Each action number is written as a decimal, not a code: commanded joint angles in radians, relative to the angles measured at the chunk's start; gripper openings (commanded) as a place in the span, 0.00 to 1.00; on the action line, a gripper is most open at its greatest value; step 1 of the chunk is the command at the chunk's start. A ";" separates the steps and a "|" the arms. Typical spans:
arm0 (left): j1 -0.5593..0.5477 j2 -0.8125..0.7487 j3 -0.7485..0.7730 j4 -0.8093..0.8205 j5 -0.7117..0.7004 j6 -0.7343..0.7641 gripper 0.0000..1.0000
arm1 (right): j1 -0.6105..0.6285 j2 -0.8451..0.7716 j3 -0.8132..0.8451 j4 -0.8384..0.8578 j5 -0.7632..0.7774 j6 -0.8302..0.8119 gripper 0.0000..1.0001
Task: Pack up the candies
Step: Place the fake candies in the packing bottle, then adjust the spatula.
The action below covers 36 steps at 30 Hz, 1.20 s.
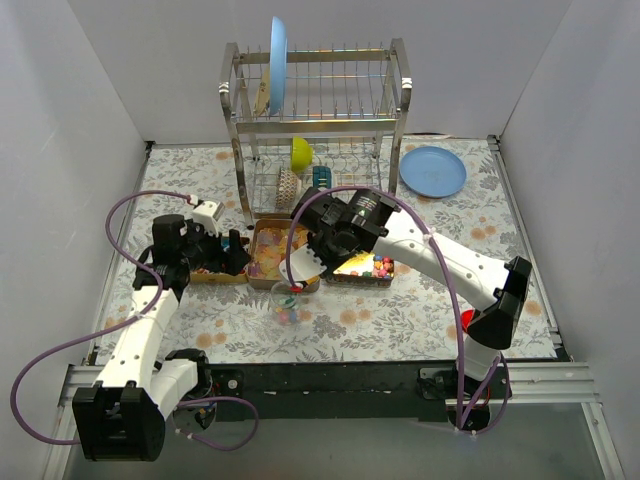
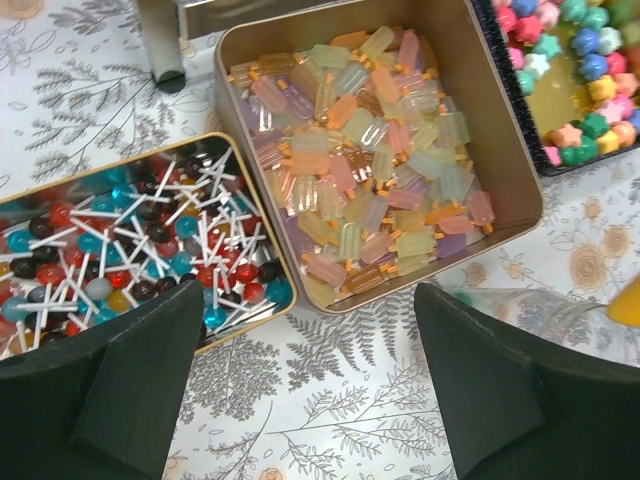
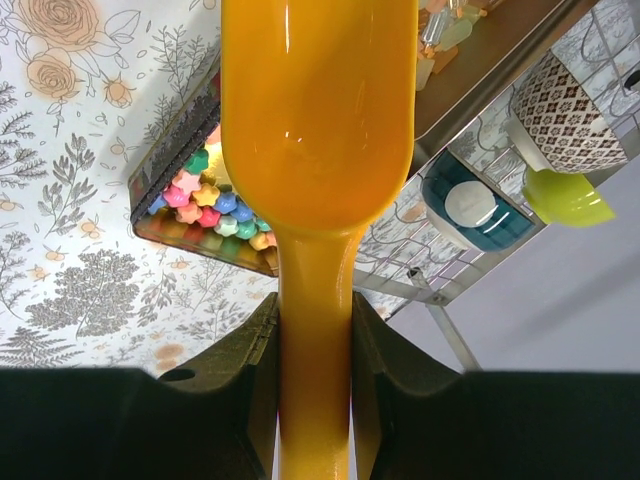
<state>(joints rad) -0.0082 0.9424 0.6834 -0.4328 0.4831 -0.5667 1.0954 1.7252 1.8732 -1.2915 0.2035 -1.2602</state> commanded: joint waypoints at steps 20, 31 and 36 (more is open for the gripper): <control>0.007 0.133 0.100 0.235 0.583 -0.243 0.84 | -0.131 -0.041 0.026 0.184 -0.237 0.196 0.01; 0.005 0.217 0.119 0.327 0.715 -0.300 0.63 | -0.127 -0.015 0.063 0.242 -0.288 0.217 0.01; 0.004 0.285 0.111 0.475 0.828 -0.444 0.08 | -0.129 -0.035 -0.032 0.303 -0.315 0.225 0.01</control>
<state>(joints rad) -0.0078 1.1976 0.7712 -0.1108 1.1969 -0.8967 0.9642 1.7096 1.8999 -1.0733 -0.0597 -1.0512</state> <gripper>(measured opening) 0.252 0.350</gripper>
